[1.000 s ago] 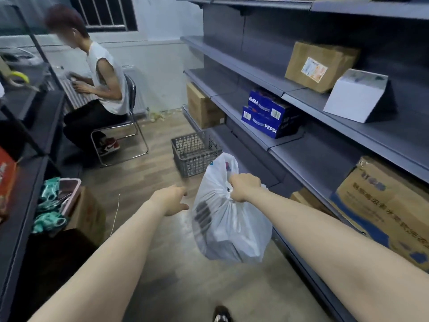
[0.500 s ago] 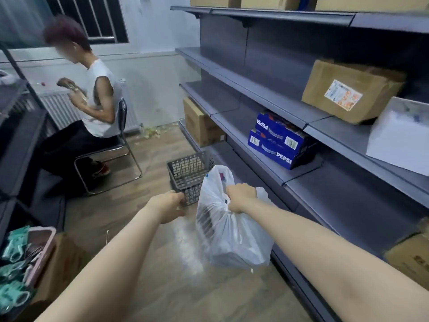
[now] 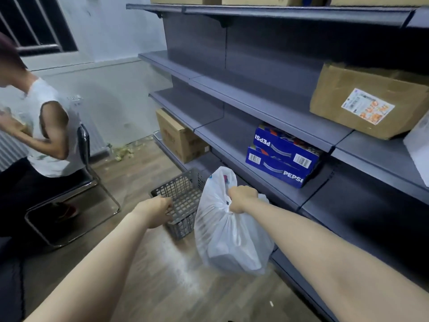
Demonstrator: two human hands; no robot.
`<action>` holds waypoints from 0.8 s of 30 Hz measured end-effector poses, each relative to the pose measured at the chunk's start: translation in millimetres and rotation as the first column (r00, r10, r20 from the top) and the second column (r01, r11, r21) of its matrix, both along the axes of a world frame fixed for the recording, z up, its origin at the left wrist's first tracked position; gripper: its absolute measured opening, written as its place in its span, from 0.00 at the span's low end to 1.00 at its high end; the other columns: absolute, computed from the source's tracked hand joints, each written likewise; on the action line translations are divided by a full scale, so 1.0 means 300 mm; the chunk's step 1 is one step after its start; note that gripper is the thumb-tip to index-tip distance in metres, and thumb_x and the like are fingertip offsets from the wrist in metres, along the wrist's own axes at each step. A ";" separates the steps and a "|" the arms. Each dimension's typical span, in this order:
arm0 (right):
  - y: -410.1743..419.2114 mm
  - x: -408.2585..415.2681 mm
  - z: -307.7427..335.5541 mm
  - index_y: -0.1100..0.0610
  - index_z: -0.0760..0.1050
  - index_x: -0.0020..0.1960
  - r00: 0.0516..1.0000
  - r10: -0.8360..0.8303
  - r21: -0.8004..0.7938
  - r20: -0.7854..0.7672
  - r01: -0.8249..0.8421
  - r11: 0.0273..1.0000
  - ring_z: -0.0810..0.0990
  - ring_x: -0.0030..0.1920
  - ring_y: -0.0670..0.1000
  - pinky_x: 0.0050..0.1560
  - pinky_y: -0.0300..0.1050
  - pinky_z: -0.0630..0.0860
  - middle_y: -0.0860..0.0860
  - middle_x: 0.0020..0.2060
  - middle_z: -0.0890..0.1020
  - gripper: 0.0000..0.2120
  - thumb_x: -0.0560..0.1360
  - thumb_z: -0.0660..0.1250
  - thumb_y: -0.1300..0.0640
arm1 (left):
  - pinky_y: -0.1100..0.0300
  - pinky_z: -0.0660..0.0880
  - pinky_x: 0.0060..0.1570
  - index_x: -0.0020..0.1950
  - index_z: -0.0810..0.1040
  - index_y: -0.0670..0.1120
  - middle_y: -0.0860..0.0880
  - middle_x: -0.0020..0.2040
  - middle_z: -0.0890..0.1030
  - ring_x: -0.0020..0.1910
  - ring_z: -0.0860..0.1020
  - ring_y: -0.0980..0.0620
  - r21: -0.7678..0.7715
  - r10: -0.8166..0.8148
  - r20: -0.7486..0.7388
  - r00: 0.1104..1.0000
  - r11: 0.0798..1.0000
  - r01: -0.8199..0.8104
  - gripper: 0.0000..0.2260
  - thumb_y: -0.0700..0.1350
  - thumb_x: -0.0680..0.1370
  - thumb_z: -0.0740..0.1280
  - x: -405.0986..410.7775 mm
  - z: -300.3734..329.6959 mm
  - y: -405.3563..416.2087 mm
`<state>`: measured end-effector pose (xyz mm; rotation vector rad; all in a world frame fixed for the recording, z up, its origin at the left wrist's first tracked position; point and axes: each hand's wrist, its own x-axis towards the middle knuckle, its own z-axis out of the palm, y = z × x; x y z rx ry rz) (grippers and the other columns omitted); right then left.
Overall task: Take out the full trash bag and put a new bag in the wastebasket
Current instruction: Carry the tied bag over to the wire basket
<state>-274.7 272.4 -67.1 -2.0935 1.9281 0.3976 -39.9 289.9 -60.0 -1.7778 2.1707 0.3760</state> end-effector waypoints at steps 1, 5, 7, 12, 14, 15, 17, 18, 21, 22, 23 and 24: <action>-0.055 0.011 -0.014 0.55 0.66 0.39 1.000 -0.024 0.014 -0.001 0.024 1.000 0.74 0.47 0.56 0.43 0.43 0.67 0.51 0.45 0.74 0.06 0.74 0.61 0.58 | 0.55 0.71 0.60 0.67 0.68 0.47 0.46 0.65 0.71 0.64 0.72 0.46 0.006 -0.013 0.004 1.000 1.000 0.013 0.20 0.52 0.78 0.64 0.009 -0.004 -0.059; -0.283 0.069 -0.064 0.53 0.63 0.36 0.997 -0.073 0.089 0.002 0.073 0.993 0.73 0.44 0.54 0.42 0.42 0.68 0.49 0.37 0.71 0.11 0.73 0.64 0.55 | 0.56 0.70 0.57 0.65 0.69 0.46 0.46 0.64 0.72 0.63 0.73 0.46 -0.006 -0.066 0.009 0.998 0.998 0.066 0.17 0.50 0.78 0.63 0.030 -0.039 -0.300; -0.387 0.101 -0.085 0.54 0.64 0.36 0.997 -0.075 0.122 -0.010 0.076 0.990 0.73 0.43 0.53 0.40 0.41 0.69 0.48 0.35 0.70 0.11 0.72 0.64 0.55 | 0.57 0.70 0.56 0.65 0.69 0.47 0.46 0.64 0.72 0.63 0.73 0.46 -0.002 -0.067 0.004 0.998 0.998 0.067 0.17 0.50 0.77 0.64 0.043 -0.050 -0.411; -0.646 0.198 -0.147 0.53 0.70 0.48 0.995 -0.102 0.137 -0.022 0.104 0.985 0.73 0.43 0.53 0.33 0.38 0.66 0.49 0.43 0.74 0.06 0.72 0.63 0.57 | 0.57 0.70 0.56 0.66 0.68 0.49 0.48 0.65 0.71 0.63 0.73 0.48 0.017 -0.077 -0.037 0.996 0.997 0.078 0.18 0.52 0.78 0.63 0.129 -0.091 -0.662; -0.738 0.246 -0.171 0.53 0.69 0.47 0.990 -0.140 0.134 -0.018 0.141 0.981 0.72 0.44 0.53 0.37 0.40 0.68 0.50 0.44 0.73 0.05 0.72 0.63 0.56 | 0.57 0.70 0.57 0.66 0.68 0.49 0.48 0.64 0.71 0.63 0.73 0.48 0.048 -0.080 -0.035 0.996 0.995 0.082 0.18 0.52 0.78 0.63 0.187 -0.118 -0.757; -0.782 0.272 -0.183 0.53 0.68 0.46 0.986 -0.163 0.131 -0.013 0.164 0.978 0.72 0.44 0.54 0.40 0.41 0.68 0.50 0.44 0.73 0.05 0.72 0.63 0.56 | 0.56 0.70 0.57 0.66 0.69 0.49 0.47 0.64 0.71 0.63 0.73 0.47 0.067 -0.083 -0.032 0.996 0.994 0.085 0.18 0.52 0.78 0.62 0.221 -0.134 -0.807; -0.875 0.325 -0.214 0.53 0.67 0.41 0.976 -0.218 0.125 0.000 0.216 0.968 0.71 0.45 0.54 0.43 0.41 0.68 0.50 0.44 0.73 0.05 0.73 0.63 0.55 | 0.55 0.71 0.58 0.65 0.69 0.47 0.46 0.64 0.72 0.62 0.74 0.46 0.106 -0.092 -0.028 0.995 0.990 0.095 0.18 0.53 0.77 0.63 0.297 -0.173 -0.913; -0.919 0.354 -0.229 0.53 0.65 0.37 0.965 -0.261 0.121 0.024 0.257 0.959 0.71 0.45 0.54 0.43 0.41 0.67 0.50 0.44 0.72 0.09 0.73 0.63 0.55 | 0.54 0.72 0.59 0.65 0.69 0.47 0.45 0.64 0.72 0.62 0.74 0.45 0.123 -0.107 -0.020 0.994 0.986 0.108 0.19 0.53 0.77 0.63 0.338 -0.191 -0.968; -1.030 0.437 -0.259 0.52 0.59 0.32 0.930 -0.361 0.121 0.073 0.351 0.929 0.70 0.44 0.54 0.41 0.41 0.67 0.50 0.42 0.71 0.15 0.72 0.63 0.57 | 0.53 0.71 0.60 0.66 0.68 0.46 0.45 0.64 0.71 0.63 0.73 0.45 0.165 -0.152 0.004 0.988 0.975 0.150 0.20 0.54 0.78 0.63 0.450 -0.233 -1.125; -1.063 0.465 -0.267 0.52 0.59 0.32 0.916 -0.391 0.119 0.096 0.379 0.918 0.71 0.44 0.54 0.40 0.42 0.67 0.50 0.42 0.71 0.15 0.72 0.63 0.58 | 0.53 0.70 0.60 0.67 0.67 0.47 0.45 0.65 0.71 0.63 0.72 0.45 0.175 -0.166 0.008 0.986 0.971 0.162 0.21 0.54 0.78 0.63 0.479 -0.246 -1.172; -1.093 0.489 -0.277 0.52 0.59 0.32 0.901 -0.417 0.121 0.118 0.403 0.907 0.71 0.45 0.55 0.40 0.42 0.67 0.51 0.42 0.71 0.15 0.72 0.63 0.58 | 0.54 0.70 0.61 0.68 0.66 0.47 0.45 0.66 0.70 0.64 0.72 0.46 0.182 -0.183 0.018 0.983 0.967 0.177 0.22 0.55 0.78 0.63 0.506 -0.259 -1.216; -1.120 0.511 -0.287 0.53 0.59 0.32 0.884 -0.446 0.128 0.139 0.430 0.894 0.73 0.47 0.55 0.40 0.43 0.66 0.51 0.43 0.71 0.15 0.71 0.64 0.59 | 0.54 0.69 0.61 0.70 0.65 0.47 0.45 0.66 0.70 0.65 0.72 0.46 0.184 -0.197 0.035 0.980 0.965 0.188 0.23 0.55 0.78 0.62 0.528 -0.272 -1.257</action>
